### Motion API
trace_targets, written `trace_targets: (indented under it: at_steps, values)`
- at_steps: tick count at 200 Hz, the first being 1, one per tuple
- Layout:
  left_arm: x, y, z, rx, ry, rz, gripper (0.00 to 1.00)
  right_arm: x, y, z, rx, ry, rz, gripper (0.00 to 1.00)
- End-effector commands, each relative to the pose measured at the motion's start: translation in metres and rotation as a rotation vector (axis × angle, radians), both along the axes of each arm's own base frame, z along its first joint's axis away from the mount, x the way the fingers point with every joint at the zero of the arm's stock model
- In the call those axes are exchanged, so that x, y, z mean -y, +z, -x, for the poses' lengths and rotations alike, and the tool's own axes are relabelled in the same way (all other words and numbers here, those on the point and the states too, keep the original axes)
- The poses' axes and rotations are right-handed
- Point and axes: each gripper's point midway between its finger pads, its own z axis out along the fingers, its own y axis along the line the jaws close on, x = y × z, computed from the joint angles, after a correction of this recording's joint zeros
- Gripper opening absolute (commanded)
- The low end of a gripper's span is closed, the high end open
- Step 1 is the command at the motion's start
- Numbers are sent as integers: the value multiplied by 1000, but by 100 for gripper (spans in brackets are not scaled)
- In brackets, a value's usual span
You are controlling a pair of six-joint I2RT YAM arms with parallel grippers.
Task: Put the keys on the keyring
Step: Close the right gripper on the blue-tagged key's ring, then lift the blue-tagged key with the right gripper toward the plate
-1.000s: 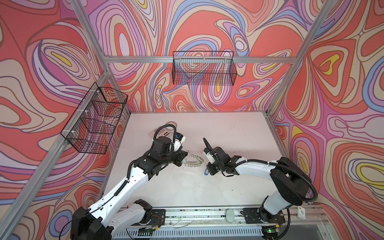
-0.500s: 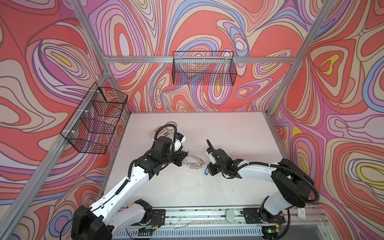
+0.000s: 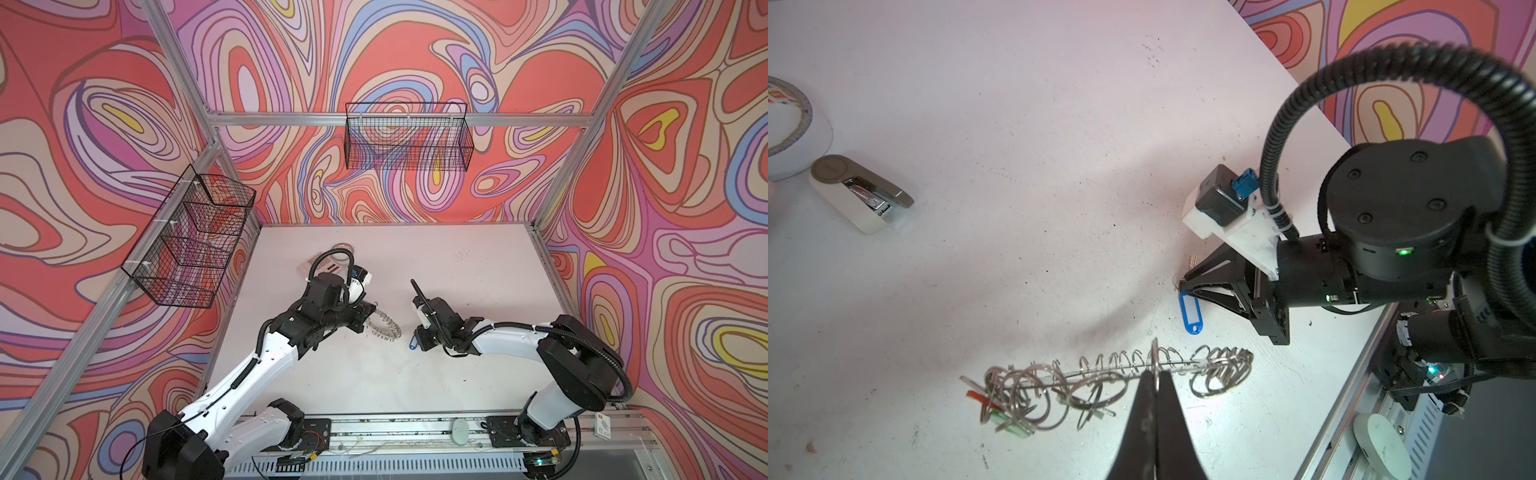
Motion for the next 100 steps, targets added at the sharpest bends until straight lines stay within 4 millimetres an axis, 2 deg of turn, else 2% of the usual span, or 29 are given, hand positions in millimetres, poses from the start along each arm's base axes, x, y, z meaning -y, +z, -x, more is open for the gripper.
trace_targets:
  at_steps: [1, 50, 100]
  values:
    - [3, 17, -6, 44, -11, 24, 0, -9, 1, -1, -9, 29, -13, 18]
    - [4, 17, -6, 44, -14, 25, 0, -18, 4, -1, -15, 45, -49, 22]
    - [5, 16, -6, 40, -17, 28, 0, -17, 4, -6, -5, 32, -32, 22]
